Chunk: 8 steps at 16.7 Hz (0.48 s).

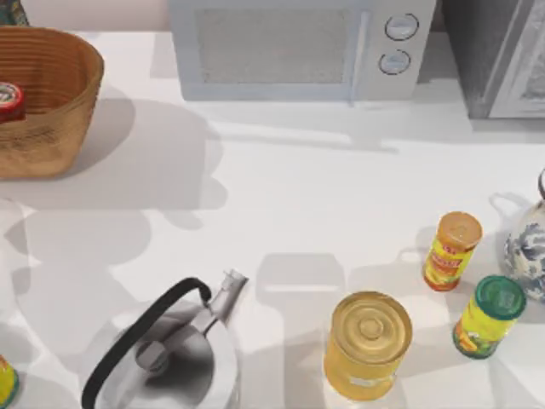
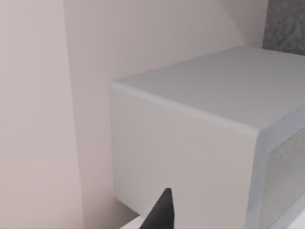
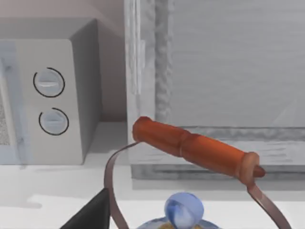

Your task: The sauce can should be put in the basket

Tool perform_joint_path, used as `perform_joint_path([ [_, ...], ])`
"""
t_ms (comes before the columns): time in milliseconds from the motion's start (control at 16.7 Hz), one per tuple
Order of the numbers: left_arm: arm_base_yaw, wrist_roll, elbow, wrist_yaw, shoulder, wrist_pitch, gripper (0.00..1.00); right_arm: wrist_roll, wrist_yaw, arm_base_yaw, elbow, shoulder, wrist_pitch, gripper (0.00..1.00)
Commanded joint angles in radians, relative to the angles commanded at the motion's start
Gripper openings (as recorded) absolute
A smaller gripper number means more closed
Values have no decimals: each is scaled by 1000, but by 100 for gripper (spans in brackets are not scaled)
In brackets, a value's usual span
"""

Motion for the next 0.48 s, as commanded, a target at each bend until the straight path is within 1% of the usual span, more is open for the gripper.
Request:
perform_joint_path([
  [120,0,0,0,0,0,0,98,0,0,0,0,0,0,100],
  [180,0,0,0,0,0,0,100,0,0,0,0,0,0,100],
  [480,0,0,0,0,0,0,100,0,0,0,0,0,0,100],
])
